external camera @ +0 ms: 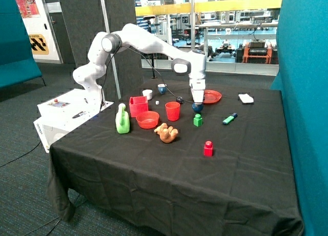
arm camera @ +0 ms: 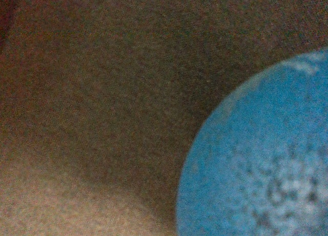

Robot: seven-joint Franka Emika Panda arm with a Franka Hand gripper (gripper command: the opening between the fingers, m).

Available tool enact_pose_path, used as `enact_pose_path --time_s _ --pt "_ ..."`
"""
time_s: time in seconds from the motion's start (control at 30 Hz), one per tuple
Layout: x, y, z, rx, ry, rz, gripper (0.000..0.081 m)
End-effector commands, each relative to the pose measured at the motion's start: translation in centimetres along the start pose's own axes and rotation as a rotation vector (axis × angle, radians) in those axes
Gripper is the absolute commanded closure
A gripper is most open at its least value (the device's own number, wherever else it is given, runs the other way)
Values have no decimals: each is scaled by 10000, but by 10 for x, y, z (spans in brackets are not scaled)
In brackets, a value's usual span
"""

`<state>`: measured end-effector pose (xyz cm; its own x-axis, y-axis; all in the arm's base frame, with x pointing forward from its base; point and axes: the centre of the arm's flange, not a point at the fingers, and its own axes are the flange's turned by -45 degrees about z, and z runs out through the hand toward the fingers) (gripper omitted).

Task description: Put the ball in the red pot

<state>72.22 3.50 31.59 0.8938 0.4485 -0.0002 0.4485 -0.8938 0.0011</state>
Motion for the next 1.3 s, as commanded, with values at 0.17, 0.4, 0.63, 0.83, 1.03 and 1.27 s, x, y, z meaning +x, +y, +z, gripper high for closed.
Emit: enact_pose_path --time_s 0.17,0.4,0.63,0.83,1.03,1.27 --pt "-5 -1 -12 11 2 -130 808" --pt "-12 -1 -22 11 2 -236 808" --pt "-24 -4 -48 11 2 -346 808" --pt "-33 -5 -69 11 2 -444 808" --pt "-41 -7 -81 11 2 -426 808" --pt "-60 -12 -98 11 2 -492 808"
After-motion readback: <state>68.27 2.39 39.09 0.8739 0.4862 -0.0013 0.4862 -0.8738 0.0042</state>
